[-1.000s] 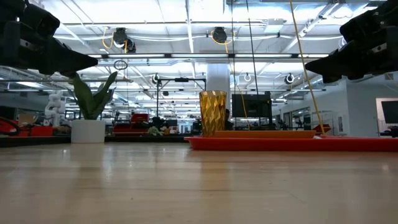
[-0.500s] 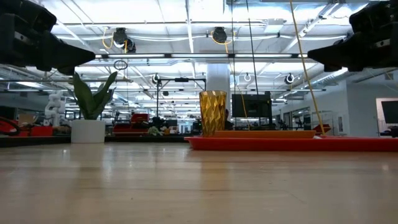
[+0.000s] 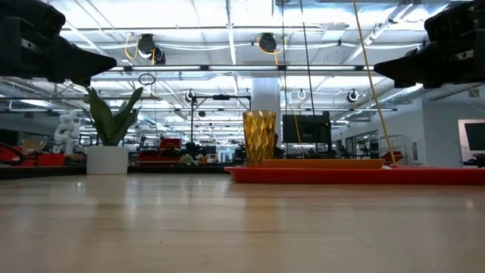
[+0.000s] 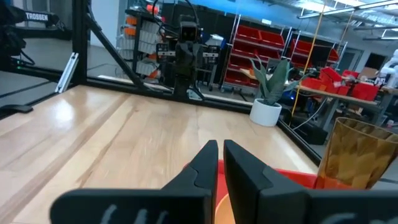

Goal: Pick and place plate/cup/fork/spoon on tray
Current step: Return to Home Position

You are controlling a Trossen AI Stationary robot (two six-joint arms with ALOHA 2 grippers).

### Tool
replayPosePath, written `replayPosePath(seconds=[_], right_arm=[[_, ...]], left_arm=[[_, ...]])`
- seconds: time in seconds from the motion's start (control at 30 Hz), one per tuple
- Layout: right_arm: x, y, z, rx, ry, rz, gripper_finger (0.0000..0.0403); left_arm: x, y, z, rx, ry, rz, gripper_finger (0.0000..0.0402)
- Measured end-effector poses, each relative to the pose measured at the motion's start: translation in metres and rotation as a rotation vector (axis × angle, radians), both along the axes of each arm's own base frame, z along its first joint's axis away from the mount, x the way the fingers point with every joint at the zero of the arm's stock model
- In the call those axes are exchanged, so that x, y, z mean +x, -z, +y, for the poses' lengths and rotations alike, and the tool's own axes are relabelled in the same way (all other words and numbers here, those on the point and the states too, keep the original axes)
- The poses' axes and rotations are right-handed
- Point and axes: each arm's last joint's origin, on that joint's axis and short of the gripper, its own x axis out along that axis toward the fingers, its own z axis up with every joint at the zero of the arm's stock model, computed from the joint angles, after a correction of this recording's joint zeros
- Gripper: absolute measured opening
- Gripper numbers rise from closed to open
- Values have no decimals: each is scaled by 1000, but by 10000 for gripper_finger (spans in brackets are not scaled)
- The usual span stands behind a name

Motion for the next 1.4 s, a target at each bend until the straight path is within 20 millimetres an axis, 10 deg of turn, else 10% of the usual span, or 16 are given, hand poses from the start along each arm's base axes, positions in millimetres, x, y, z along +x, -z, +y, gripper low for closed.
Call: replayPosePath(seconds=[1.4], right_arm=[[0,0,0,0,0,-4,18]], left_arm=[[1,0,14,-46,14,-6,26]])
